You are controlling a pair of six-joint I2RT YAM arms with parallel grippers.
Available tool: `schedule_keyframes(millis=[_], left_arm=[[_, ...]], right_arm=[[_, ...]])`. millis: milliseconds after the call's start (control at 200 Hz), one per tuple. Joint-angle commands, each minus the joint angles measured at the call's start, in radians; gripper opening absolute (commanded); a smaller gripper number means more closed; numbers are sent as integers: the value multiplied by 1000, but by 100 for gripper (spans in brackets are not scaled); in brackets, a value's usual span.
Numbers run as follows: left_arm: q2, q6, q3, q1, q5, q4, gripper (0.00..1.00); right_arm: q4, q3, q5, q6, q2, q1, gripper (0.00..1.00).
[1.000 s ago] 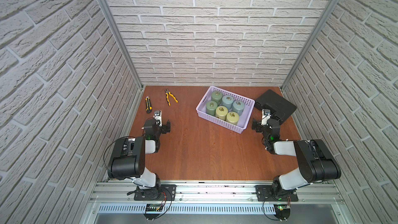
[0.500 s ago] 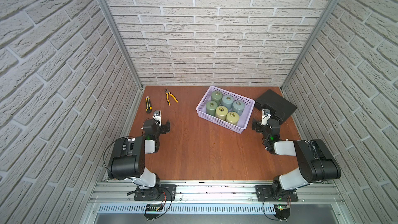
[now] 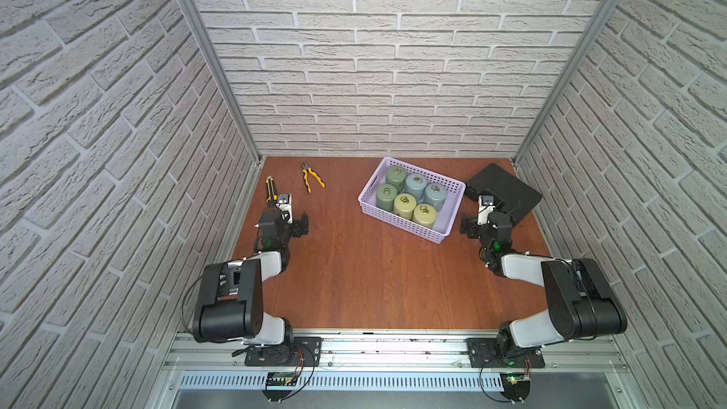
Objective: Take the tea canister out of the basket
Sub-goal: Move the basket to the center of the board.
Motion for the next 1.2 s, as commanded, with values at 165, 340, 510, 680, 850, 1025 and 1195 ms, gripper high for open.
schedule_keyframes(millis=[165, 340, 510, 680, 850, 1025, 1195], left_arm=[[-176, -142, 116, -1, -36, -319, 98], [-196, -289, 269, 2, -27, -575, 98], [-170, -373, 404, -4, 24, -749, 98], [-118, -449, 487, -19, 65, -795, 98], [-13, -482, 606, -47, 161, -847, 98], [137, -453, 752, -115, 215, -913, 98], [239, -470, 833, -175, 217, -929, 98]], right_arm=[[-380, 139, -51, 64, -152, -2, 99], [-636, 242, -80, 139, -227, -2, 99], [-862, 352, -142, 216, -240, -2, 99], [-1005, 418, -220, 317, -232, -2, 96], [-1059, 448, -348, 396, -185, -2, 93], [-1109, 499, -337, 466, -118, -2, 93], [-1178, 590, -306, 491, -40, 0, 89]])
